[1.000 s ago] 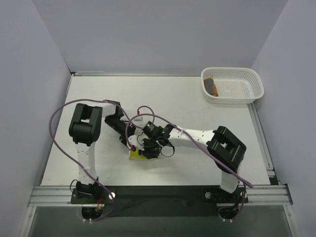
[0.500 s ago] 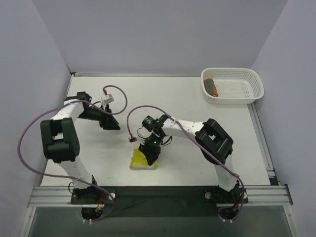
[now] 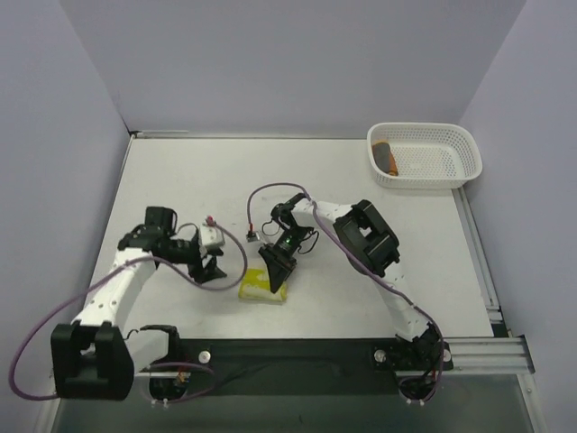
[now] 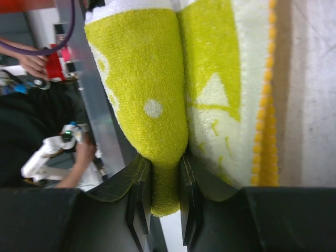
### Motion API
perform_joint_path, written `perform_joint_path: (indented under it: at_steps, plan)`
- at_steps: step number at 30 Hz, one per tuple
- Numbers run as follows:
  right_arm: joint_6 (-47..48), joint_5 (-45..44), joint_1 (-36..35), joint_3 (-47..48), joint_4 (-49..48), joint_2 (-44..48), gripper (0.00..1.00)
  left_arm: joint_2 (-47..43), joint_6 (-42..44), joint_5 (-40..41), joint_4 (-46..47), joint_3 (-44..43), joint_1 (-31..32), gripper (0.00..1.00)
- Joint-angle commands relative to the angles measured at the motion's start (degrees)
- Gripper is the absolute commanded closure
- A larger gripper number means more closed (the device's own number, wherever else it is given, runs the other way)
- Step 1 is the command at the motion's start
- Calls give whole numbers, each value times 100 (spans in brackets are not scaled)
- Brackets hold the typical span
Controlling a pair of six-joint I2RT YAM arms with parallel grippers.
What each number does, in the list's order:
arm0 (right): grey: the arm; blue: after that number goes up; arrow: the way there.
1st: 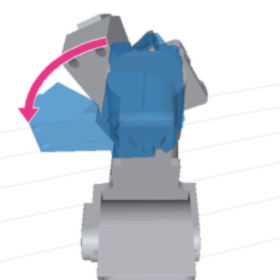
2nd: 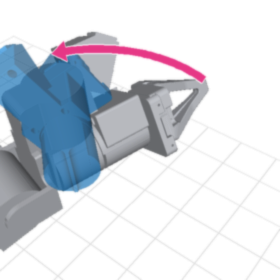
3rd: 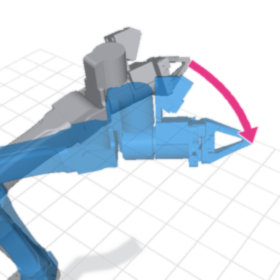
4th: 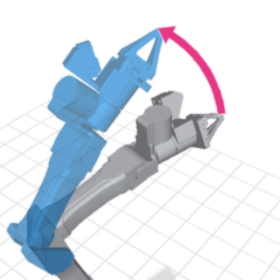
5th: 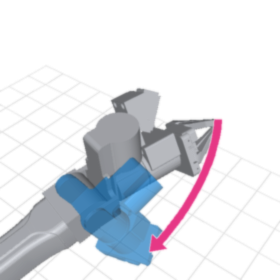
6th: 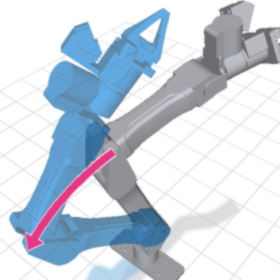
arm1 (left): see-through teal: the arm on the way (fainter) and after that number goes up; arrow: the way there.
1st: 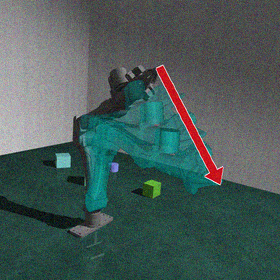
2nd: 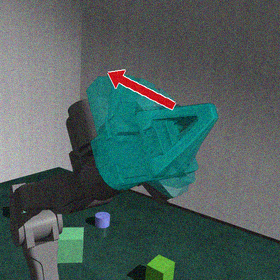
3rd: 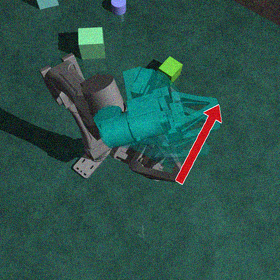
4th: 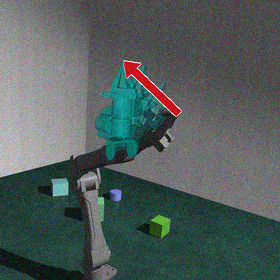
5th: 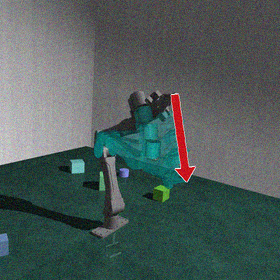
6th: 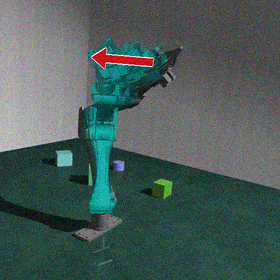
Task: Roll the towels
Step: Roll the towel
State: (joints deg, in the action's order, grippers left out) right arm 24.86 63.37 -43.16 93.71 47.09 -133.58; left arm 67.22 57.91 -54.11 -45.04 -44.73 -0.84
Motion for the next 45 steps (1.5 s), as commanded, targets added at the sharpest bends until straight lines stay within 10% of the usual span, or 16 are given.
perform_joint_path:
  at_steps: [1, 6, 16, 25, 27, 30, 32, 45]
  plan:
    - [212, -220, 97, 208, 476, -493, 100, -823, 582, 706, 397, 595, 960, 27]
    - [282, 34, 202, 665, 888, -994, 100, -1606, 213, 2198, 1751, 1509, 3026, 20]
    - [186, 193, 343, 1035, 1153, -1399, 97, -729, 97, 3484, 3044, 1722, 4478, 26]
    - [37, 334, 571, 1079, 1197, -1391, 91, 256, 133, 3600, 2817, 1600, 4584, 80]
    - [-16, 229, 650, 1018, 1162, -1189, 75, 440, -7, 3417, 2203, 1302, 4549, 88]
    - [-104, 114, 878, 974, 1101, -750, 42, 686, -113, 2856, 1385, 933, 4348, 92]
    - [-174, -17, 1072, 956, 1031, -347, 37, 871, -122, 2564, 842, 704, 4190, 92]
    - [-482, -1282, 1855, -414, -6, 2317, 36, 4349, 510, 586, -2236, -2811, 2493, 89]
